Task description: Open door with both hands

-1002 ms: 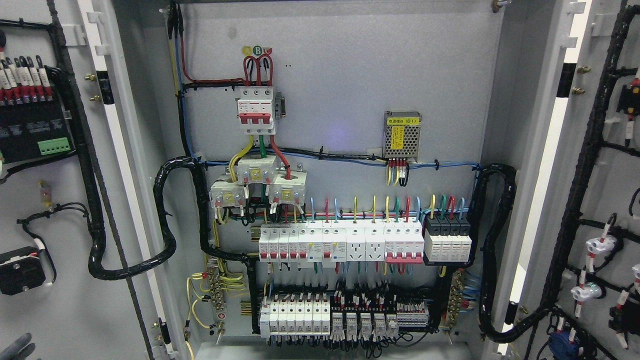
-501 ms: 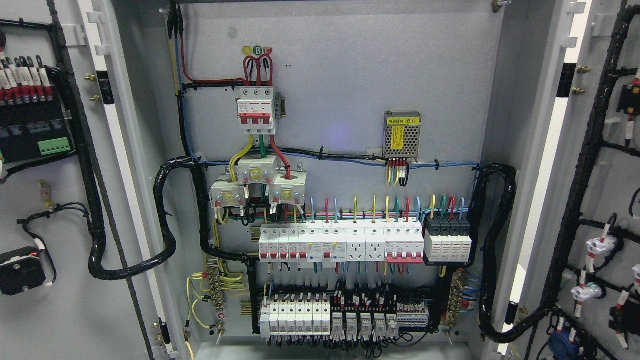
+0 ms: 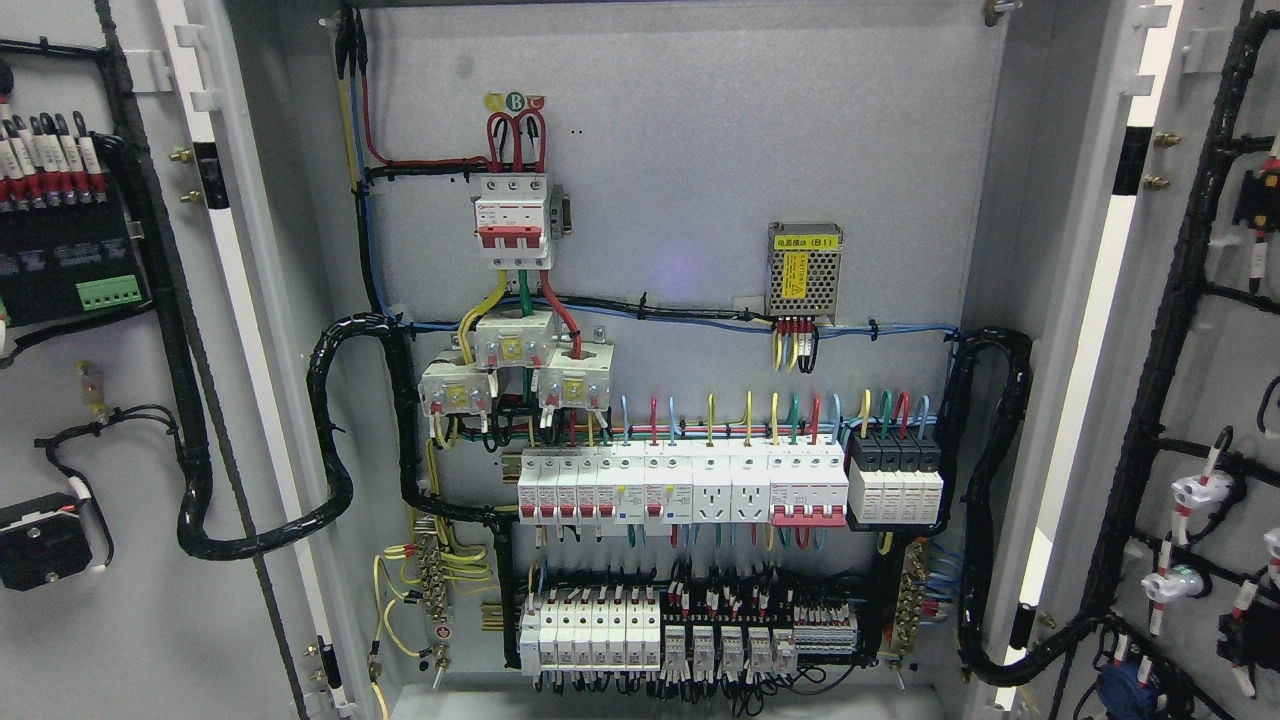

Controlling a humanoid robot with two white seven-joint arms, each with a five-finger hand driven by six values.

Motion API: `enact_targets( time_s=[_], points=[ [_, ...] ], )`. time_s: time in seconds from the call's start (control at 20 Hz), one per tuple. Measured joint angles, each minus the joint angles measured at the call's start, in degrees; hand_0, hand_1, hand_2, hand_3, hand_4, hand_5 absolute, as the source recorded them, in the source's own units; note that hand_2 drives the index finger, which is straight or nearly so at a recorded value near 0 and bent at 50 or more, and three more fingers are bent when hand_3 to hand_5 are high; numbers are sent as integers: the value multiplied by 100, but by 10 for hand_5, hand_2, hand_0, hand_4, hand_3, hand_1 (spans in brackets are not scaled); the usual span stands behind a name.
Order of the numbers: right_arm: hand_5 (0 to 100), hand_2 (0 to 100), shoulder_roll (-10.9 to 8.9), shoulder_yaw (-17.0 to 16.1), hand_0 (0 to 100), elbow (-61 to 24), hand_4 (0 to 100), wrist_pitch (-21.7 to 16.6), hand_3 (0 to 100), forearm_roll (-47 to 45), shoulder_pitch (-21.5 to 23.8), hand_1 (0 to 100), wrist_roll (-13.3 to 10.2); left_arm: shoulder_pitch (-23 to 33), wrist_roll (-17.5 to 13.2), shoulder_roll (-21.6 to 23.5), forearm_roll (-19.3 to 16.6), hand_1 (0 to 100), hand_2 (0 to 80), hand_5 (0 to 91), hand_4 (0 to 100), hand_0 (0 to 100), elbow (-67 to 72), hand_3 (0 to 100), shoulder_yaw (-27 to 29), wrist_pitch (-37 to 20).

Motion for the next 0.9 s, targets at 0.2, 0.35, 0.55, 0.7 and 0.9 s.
enact_targets(
  time_s=[0.2, 0.35, 0.55, 0.7, 0.9],
  points=[
    [0, 0, 128, 124, 107, 277, 0, 0, 0, 76, 311, 0, 0, 261, -5, -170, -191, 0, 0, 0, 30, 0, 185, 0, -94, 368],
    [0, 0, 199, 199, 106, 522, 0, 0, 0, 106, 533, 0, 0, 398, -10, -289, -291, 0, 0, 0, 30, 0, 411, 0, -162, 651],
    [0, 0, 274, 330, 107, 925, 0, 0, 0, 128, 771, 0, 0, 524, -10, -417, -423, 0, 0, 0, 30, 0, 818, 0, -253, 870],
    [0, 0, 343, 422, 107, 1320, 0, 0, 0, 134, 882, 0, 0, 577, -17, -508, -524, 0, 0, 0, 30, 0, 1158, 0, -303, 911],
    [0, 0, 454, 530, 107, 1925, 0, 0, 0, 139, 949, 0, 0, 591, -27, -637, -691, 0, 0, 0, 31, 0, 1699, 0, -346, 927]
  ],
)
